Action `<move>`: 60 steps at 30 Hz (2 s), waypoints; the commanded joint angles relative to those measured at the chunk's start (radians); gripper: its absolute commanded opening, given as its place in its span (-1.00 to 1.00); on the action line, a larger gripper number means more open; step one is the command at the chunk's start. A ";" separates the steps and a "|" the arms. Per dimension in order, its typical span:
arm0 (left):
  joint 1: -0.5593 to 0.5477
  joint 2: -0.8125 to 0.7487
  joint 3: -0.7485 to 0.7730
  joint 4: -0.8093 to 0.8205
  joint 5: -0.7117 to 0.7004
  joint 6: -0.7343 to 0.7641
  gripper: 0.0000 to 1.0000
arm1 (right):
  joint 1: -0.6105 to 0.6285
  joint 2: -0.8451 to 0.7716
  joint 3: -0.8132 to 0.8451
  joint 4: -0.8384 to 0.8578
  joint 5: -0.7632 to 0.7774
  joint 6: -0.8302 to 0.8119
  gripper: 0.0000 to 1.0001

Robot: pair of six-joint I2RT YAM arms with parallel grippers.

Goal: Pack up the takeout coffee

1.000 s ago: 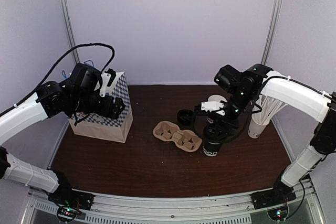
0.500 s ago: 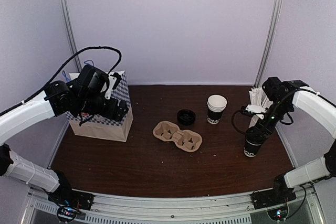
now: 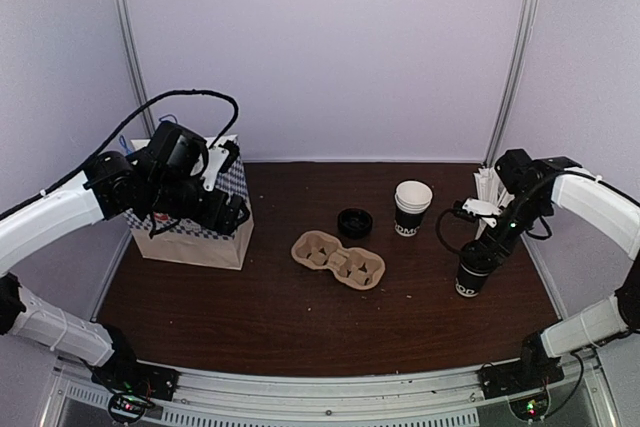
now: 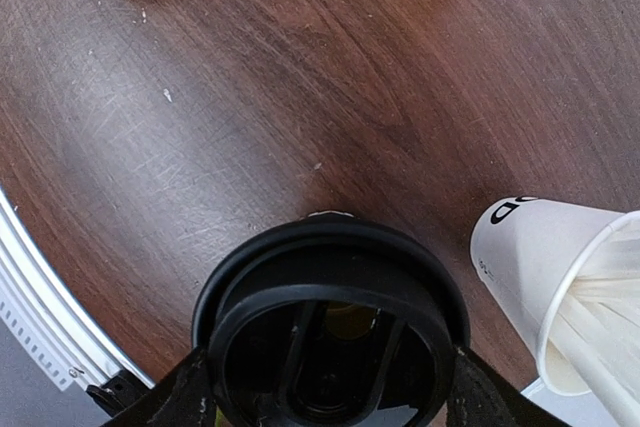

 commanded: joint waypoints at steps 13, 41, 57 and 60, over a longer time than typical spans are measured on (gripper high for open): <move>0.006 -0.043 0.290 -0.156 0.297 0.185 0.58 | 0.091 -0.121 0.107 -0.080 -0.219 0.064 0.76; 0.008 -0.329 0.092 -0.172 -0.341 0.016 0.70 | 0.684 0.793 0.757 0.152 0.121 0.420 0.06; 0.008 -0.330 0.067 -0.167 -0.334 0.013 0.71 | 0.726 0.878 0.820 0.116 0.218 0.494 -0.08; 0.008 -0.330 0.064 -0.167 -0.334 0.010 0.71 | 0.745 0.875 0.814 0.116 0.233 0.499 -0.08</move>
